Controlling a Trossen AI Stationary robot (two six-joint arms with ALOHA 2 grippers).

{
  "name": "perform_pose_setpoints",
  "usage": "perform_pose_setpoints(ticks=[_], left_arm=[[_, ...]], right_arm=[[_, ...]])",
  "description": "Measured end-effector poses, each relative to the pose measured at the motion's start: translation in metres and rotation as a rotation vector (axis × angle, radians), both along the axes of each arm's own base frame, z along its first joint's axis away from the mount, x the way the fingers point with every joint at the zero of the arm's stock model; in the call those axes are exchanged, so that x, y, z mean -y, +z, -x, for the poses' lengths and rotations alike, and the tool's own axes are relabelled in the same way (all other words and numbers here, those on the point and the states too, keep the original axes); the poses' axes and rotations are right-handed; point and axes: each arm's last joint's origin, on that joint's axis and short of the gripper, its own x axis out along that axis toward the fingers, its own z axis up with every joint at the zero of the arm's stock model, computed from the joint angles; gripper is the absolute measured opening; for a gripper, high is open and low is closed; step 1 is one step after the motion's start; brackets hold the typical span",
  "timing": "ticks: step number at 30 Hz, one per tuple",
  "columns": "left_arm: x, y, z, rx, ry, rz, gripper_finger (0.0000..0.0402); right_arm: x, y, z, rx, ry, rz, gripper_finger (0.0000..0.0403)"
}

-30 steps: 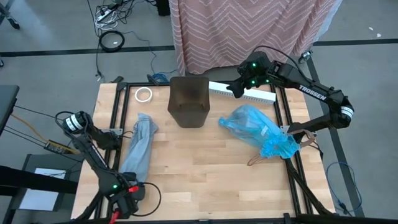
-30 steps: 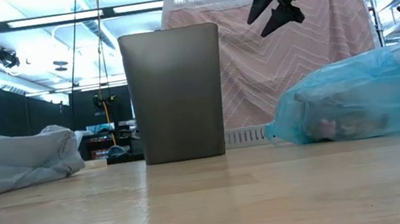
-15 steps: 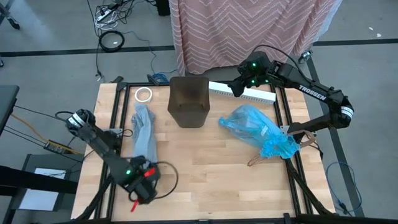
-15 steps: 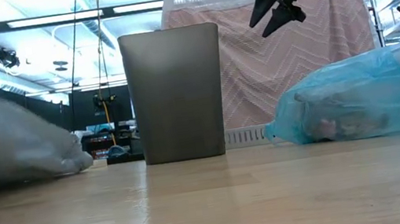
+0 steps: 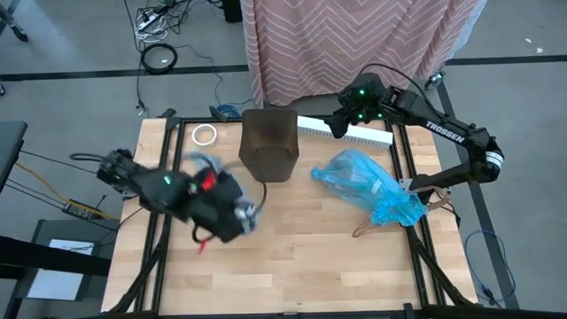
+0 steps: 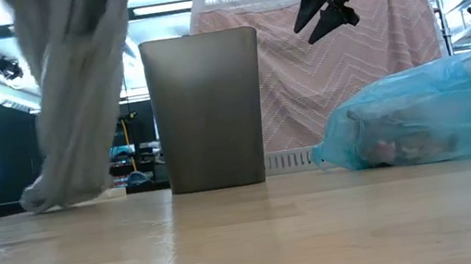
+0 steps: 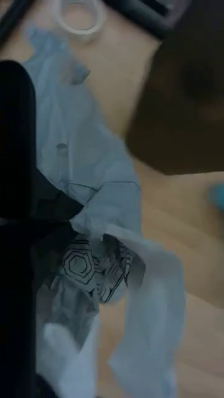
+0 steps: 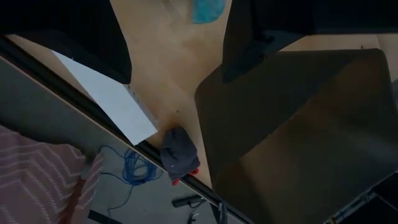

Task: Place trash/remove bag and relplace
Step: Insert the new gray trash bag into the bin

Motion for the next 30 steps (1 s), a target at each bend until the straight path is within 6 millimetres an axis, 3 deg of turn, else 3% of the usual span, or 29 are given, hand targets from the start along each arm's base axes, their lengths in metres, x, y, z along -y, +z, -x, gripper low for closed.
perform_pose_setpoints(ticks=[9,14,21,26,30], left_arm=[[-0.067,0.101,0.025,0.367,0.101,-0.206,0.0001],[-0.104,0.122,0.053,0.510,0.222,-0.261,0.0001],[-0.132,0.150,0.091,0.690,0.385,-0.316,0.0001],[-0.142,0.160,0.092,0.749,0.400,-0.379,0.0001],[-0.147,0.166,0.076,0.799,0.325,-0.389,0.0001]], right_arm=[[-0.003,0.007,-0.009,0.099,0.066,0.031,0.0239],[-0.009,0.028,-0.025,0.338,0.127,0.091,0.0251],[-0.030,0.064,-0.043,0.670,0.190,0.258,0.0262],[-0.036,0.091,-0.049,0.714,0.179,0.373,0.0262],[-0.037,0.111,-0.063,0.729,0.209,0.420,0.0263]])
